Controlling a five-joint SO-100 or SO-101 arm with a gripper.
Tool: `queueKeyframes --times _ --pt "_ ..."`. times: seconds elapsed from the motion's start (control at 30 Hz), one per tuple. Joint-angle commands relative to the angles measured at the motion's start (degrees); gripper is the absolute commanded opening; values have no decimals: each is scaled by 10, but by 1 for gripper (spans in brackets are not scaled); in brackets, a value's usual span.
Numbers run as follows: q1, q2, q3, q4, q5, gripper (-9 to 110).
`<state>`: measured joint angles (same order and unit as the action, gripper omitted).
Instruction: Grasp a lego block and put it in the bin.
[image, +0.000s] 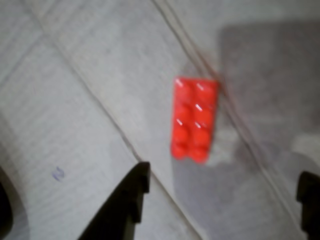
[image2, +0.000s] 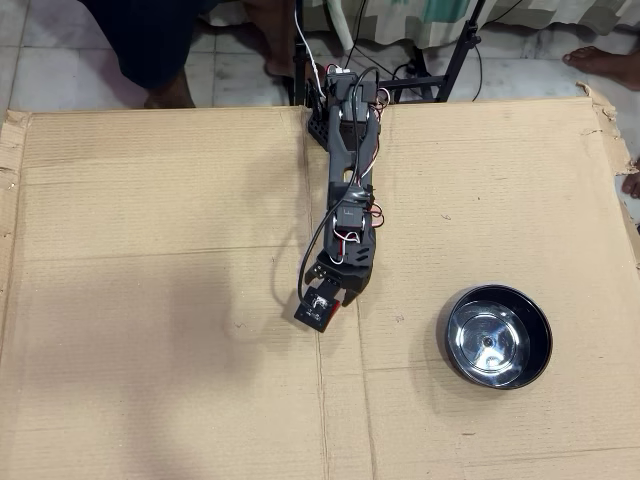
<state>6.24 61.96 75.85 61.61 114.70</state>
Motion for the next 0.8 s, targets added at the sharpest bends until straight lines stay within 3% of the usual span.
queueKeyframes --times 0.0,0.53,0.77 --pt "-4 -15 -61 -6 4 33" --pt "-4 -121 -142 -7 4 32" --pt "2 -127 -135 -7 4 7"
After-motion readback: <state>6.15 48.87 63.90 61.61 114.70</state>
